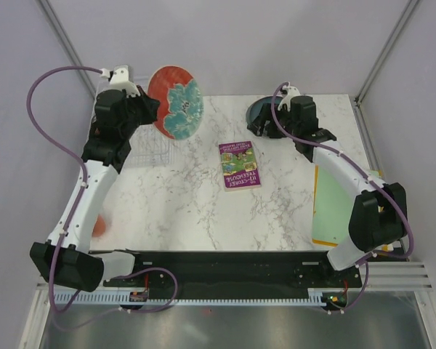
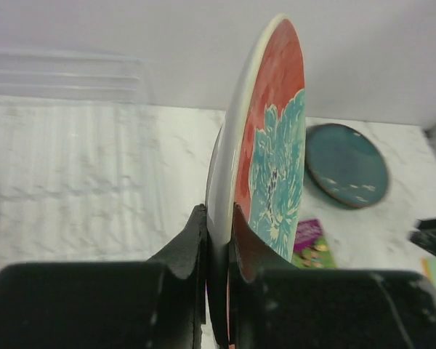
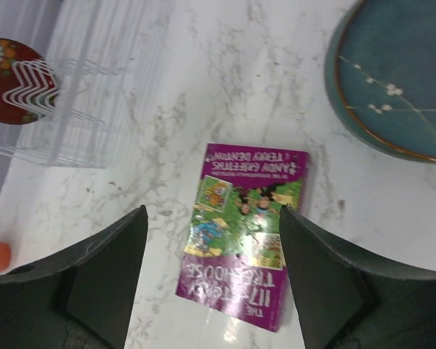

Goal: Unload the plates from the dish rack

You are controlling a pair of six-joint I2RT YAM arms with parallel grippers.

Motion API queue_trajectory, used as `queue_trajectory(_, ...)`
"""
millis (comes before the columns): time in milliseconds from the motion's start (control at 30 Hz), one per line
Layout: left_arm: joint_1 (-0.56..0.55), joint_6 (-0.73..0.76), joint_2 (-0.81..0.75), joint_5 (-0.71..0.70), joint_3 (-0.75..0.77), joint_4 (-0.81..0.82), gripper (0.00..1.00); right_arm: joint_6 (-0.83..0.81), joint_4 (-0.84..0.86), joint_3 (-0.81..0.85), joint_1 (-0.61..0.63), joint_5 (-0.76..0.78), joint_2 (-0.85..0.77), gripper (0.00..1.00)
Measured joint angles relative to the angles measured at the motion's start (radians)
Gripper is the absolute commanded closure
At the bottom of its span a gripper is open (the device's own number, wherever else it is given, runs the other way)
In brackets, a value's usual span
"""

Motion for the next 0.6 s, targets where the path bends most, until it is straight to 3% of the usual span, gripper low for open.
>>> queue_trajectory(233,-0.011,-0.279,-0.023,0.292,-0.259,0.108,0.98,0.092,0.158,-0.066,0.077,-0.063,0.000,0.18)
queue_trajectory(400,-0.014,-0.396,-0.023,0.389,-0.375,0.166,0.98,0.171,0.264,-0.077,0.090,-0.132,0.011,0.18)
queue_trajectory(600,-0.014,-0.488,-0.023,0.454,-0.411,0.327,0.98,0.244,0.369,-0.092,0.106,-0.196,0.055,0.18)
